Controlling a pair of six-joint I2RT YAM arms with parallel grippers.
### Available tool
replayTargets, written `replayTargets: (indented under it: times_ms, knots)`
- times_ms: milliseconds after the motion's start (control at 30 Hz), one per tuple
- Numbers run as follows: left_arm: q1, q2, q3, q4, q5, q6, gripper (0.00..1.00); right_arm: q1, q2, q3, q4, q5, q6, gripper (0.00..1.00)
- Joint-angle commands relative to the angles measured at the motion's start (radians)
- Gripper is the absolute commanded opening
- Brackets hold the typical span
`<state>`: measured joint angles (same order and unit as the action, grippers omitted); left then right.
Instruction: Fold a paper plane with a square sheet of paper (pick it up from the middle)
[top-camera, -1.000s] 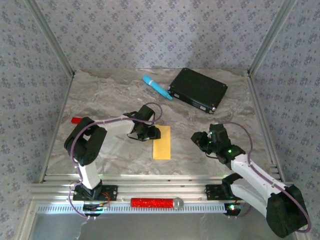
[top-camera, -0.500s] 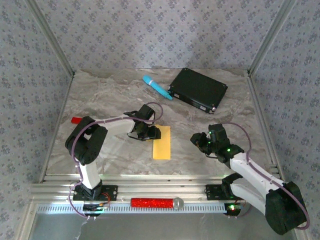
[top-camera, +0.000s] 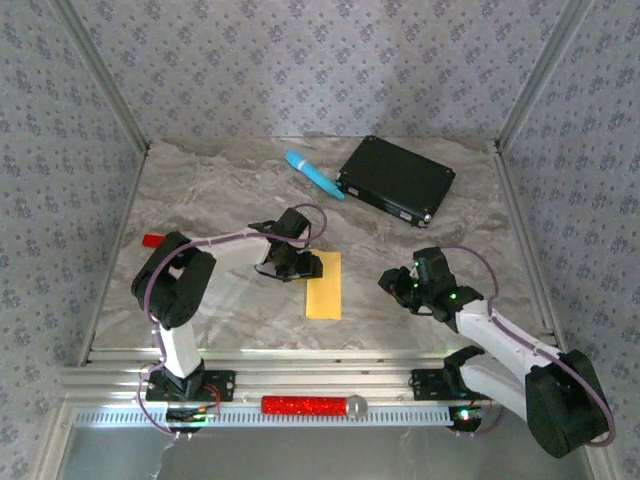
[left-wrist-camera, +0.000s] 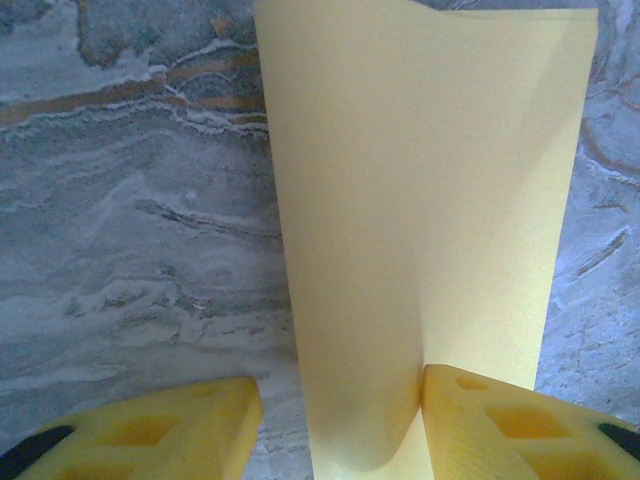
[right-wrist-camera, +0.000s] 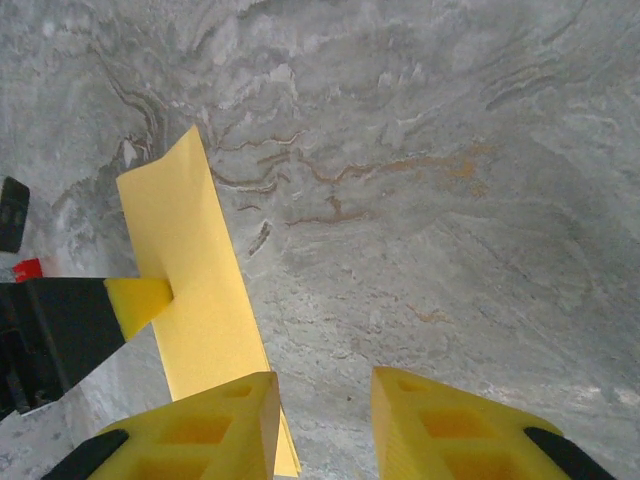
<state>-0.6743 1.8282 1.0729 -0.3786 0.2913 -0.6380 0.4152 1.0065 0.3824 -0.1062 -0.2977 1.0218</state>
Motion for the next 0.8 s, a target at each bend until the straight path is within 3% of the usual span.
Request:
replayTargets:
  times_ms: [0,500,767]
  knots:
    - [0.001,0.107,-0.048,0.003,-0.102,0.005,0.5,0.012,0.032,0.047,-0.013,-0.027,-0.034,0.31]
    - [-0.002,0.125,-0.062,0.015,-0.11,-0.042,0.48,0.046,0.098,0.076,-0.008,-0.015,-0.036,0.31]
    - [-0.009,0.135,-0.054,0.014,-0.113,0.013,0.48,0.049,0.1,0.079,-0.009,-0.012,-0.037,0.31]
